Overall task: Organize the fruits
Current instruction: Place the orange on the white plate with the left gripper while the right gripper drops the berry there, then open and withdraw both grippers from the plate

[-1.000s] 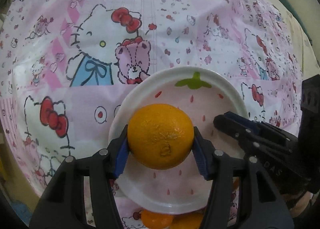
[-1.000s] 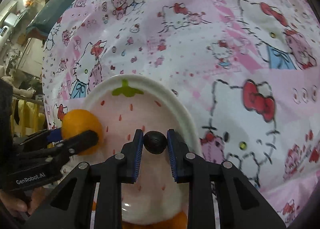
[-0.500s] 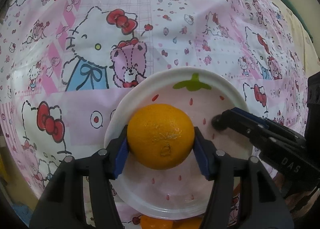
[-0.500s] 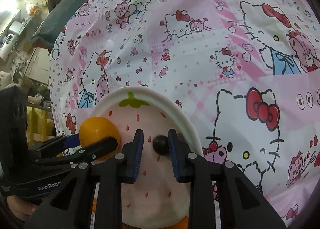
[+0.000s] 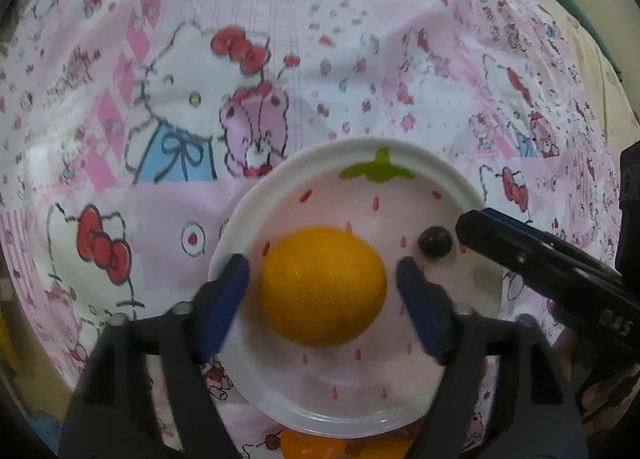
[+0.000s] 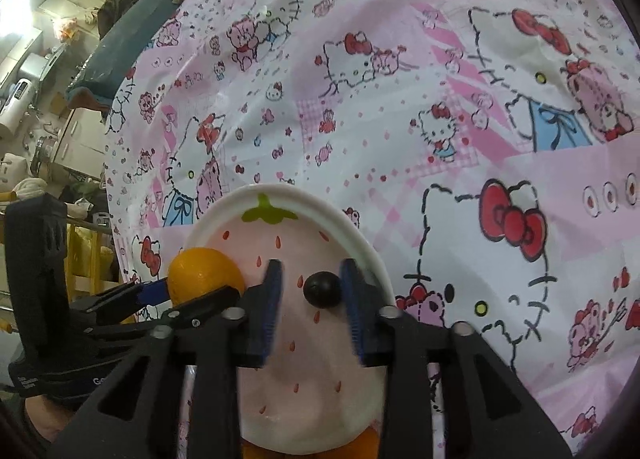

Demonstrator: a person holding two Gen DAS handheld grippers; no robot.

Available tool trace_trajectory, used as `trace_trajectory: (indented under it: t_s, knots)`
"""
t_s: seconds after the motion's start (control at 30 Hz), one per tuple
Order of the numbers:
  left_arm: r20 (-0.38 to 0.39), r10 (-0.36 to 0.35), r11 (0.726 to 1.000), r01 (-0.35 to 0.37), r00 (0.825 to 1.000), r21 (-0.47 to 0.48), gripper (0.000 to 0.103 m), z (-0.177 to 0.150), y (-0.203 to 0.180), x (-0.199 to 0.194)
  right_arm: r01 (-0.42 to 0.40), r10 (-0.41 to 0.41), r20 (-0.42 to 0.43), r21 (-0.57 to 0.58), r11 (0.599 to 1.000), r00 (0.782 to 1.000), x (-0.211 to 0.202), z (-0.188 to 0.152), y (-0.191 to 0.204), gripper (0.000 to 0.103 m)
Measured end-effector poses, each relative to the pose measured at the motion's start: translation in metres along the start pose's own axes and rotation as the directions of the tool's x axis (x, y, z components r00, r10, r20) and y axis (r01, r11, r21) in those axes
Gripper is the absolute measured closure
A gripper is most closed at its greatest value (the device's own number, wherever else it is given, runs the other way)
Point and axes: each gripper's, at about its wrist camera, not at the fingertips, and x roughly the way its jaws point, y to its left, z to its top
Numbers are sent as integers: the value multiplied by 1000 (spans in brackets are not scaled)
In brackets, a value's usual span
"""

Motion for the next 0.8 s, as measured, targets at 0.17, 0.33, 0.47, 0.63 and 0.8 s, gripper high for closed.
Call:
trace_trajectory:
  t_s: [0.17, 0.33, 0.47, 0.63, 0.8]
  knots:
    - [47, 35, 999, -36, 998, 17, 18, 1, -1, -9, 4, -5, 57, 20, 1000, 998, -15, -1, -1, 41]
    - [65, 27, 1000, -27, 997, 4, 18, -5, 3, -17, -23, 21, 74, 29, 999, 997, -31, 0, -2, 17]
    - [98, 36, 999, -35, 995, -12, 18, -12, 5, -28, -16, 13, 98, 34, 999, 995, -42, -4, 0, 17]
    - [169, 54, 999, -52, 984, -16, 18, -21, 7, -53, 3, -4, 123, 5, 1000, 992, -57, -13, 8, 10]
    - [222, 59, 998, -54, 973, -27, 18, -38, 10, -75, 14, -13, 133, -4, 1000, 991, -72, -28, 13, 10]
